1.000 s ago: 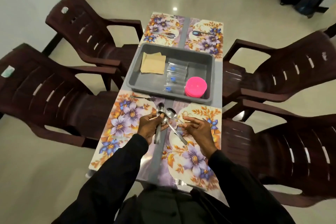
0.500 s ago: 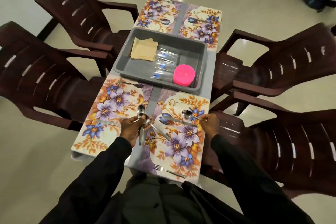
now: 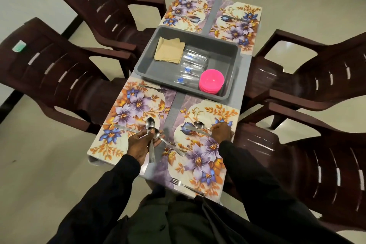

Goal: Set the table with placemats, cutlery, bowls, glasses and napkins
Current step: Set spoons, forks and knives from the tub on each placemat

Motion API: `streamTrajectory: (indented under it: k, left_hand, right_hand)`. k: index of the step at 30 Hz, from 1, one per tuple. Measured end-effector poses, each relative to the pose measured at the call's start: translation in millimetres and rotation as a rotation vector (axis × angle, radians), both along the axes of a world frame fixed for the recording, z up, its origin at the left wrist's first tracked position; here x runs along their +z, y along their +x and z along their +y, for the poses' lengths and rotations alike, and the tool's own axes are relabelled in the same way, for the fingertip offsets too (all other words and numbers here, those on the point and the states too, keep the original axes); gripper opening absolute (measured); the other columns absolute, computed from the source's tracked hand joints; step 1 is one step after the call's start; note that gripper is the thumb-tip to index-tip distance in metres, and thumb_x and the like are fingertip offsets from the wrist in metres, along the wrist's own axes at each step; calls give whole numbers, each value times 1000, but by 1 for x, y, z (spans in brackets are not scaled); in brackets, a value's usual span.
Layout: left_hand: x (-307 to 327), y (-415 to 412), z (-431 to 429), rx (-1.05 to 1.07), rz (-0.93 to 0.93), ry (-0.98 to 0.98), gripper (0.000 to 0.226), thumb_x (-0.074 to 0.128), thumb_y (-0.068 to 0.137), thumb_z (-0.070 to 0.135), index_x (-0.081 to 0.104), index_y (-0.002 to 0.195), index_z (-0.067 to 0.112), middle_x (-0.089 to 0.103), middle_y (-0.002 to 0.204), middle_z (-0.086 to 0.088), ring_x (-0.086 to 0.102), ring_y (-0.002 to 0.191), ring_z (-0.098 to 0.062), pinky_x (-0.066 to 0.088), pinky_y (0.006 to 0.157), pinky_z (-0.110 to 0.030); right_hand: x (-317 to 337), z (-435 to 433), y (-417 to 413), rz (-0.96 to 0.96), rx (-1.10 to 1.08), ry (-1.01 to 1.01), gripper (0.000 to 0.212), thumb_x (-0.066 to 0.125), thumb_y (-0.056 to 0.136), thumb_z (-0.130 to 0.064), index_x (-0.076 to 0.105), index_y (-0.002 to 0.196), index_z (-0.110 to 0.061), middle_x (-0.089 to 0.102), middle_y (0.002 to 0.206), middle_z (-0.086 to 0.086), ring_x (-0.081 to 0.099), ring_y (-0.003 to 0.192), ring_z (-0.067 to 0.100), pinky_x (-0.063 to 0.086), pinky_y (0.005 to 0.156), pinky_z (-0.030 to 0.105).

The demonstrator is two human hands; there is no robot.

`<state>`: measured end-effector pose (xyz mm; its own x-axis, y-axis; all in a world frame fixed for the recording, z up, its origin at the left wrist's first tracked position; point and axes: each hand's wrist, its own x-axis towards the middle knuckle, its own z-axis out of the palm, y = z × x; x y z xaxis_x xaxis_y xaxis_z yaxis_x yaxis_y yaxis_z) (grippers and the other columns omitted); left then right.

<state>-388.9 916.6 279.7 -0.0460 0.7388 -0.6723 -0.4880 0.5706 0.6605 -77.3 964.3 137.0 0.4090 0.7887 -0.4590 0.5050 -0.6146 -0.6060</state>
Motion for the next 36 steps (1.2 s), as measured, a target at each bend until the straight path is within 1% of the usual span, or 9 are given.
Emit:
streamTrajectory:
  k: [4, 7, 11, 15, 17, 23, 28, 32, 36]
  left_hand:
    - [1, -4, 0, 24, -27, -8, 35, 60, 99, -1, 55, 127, -21, 69, 116, -34, 76, 92, -39, 64, 73, -36]
    - [0, -6, 1, 16, -24, -13, 35, 61, 98, 0, 56, 127, -19, 69, 117, -33, 75, 96, -41, 64, 78, -39]
    - [0, -8, 3, 9, -28, -15, 32, 61, 97, 0, 58, 126, -14, 69, 119, -33, 73, 101, -44, 61, 90, -46]
    - [5, -10, 2, 16, -19, -5, 24, 59, 98, -1, 61, 119, -13, 74, 107, -28, 77, 90, -38, 64, 71, -36]
    - [4, -12, 2, 18, -15, 0, 24, 60, 98, -1, 61, 118, -13, 73, 110, -30, 76, 92, -39, 64, 72, -36]
    - [4, -14, 1, 34, 21, -13, 23, 64, 95, 1, 63, 115, -12, 72, 113, -31, 76, 94, -41, 65, 76, -38]
    - [6, -15, -1, 15, 5, -12, 37, 63, 96, 2, 57, 127, -17, 69, 119, -32, 70, 108, -47, 64, 78, -38]
    - [11, -15, 0, 18, -14, -9, 34, 60, 98, 1, 57, 127, -17, 70, 118, -30, 74, 101, -42, 64, 74, -36]
    - [13, -16, -2, 25, 3, -7, 32, 61, 98, 2, 59, 125, -14, 73, 112, -27, 76, 97, -38, 64, 73, -35]
  right_hand:
    - [-5, -3, 0, -106, 22, -39, 24, 56, 86, -9, 76, 77, -19, 75, 95, 2, 66, 99, 29, 49, 93, 43]
    - [10, -5, -5, -172, 47, -31, 22, 59, 86, -10, 79, 84, -20, 74, 100, 6, 65, 105, 32, 52, 90, 42]
    - [-41, -1, 9, -174, 6, -58, 23, 58, 83, -20, 77, 96, -20, 73, 108, 9, 69, 98, 28, 55, 88, 36]
    - [13, -12, -5, -131, 45, 23, 17, 64, 88, -4, 78, 93, -12, 76, 99, 3, 71, 94, 20, 53, 82, 26]
    - [15, -12, -3, -117, 70, 43, 21, 60, 90, 2, 79, 93, -8, 76, 96, 2, 69, 89, 16, 48, 77, 21]
    - [10, -11, 2, -104, 144, 98, 16, 67, 89, -6, 81, 90, -13, 77, 93, 1, 71, 87, 18, 58, 83, 30]
    - [7, -7, -1, -148, 211, 130, 17, 67, 88, -9, 82, 89, -17, 77, 99, 5, 71, 87, 21, 58, 82, 31]
    - [12, -4, -7, -154, 237, 168, 18, 65, 88, -1, 81, 91, -8, 78, 93, 6, 71, 87, 20, 55, 80, 27]
    - [5, -1, -8, -160, 241, 190, 16, 67, 88, -2, 81, 92, -9, 78, 93, 5, 72, 89, 21, 59, 84, 35]
